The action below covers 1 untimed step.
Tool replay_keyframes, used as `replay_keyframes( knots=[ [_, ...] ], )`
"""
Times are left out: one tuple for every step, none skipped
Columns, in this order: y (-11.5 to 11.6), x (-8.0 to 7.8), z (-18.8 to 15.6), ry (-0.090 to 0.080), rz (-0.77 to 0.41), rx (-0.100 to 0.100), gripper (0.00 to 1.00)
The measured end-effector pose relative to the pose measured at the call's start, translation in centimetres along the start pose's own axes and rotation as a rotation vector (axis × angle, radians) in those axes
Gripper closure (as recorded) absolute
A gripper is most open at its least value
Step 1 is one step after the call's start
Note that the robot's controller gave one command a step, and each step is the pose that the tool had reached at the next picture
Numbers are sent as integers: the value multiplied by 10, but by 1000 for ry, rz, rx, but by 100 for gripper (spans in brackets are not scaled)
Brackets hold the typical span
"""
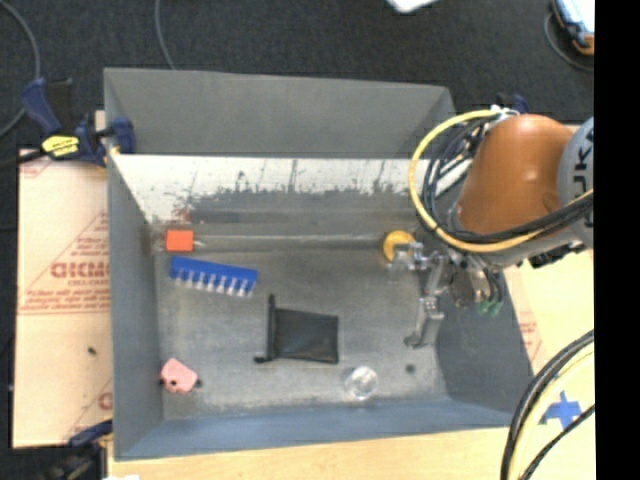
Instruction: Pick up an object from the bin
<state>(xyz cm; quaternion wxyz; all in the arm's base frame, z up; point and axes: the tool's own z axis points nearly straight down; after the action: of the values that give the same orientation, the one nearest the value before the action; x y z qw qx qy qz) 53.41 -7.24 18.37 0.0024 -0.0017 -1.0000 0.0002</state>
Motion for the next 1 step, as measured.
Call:
replay_keyframes(
  knots=[
    [0,-2,-5,-9,-3,1,0]
  ],
)
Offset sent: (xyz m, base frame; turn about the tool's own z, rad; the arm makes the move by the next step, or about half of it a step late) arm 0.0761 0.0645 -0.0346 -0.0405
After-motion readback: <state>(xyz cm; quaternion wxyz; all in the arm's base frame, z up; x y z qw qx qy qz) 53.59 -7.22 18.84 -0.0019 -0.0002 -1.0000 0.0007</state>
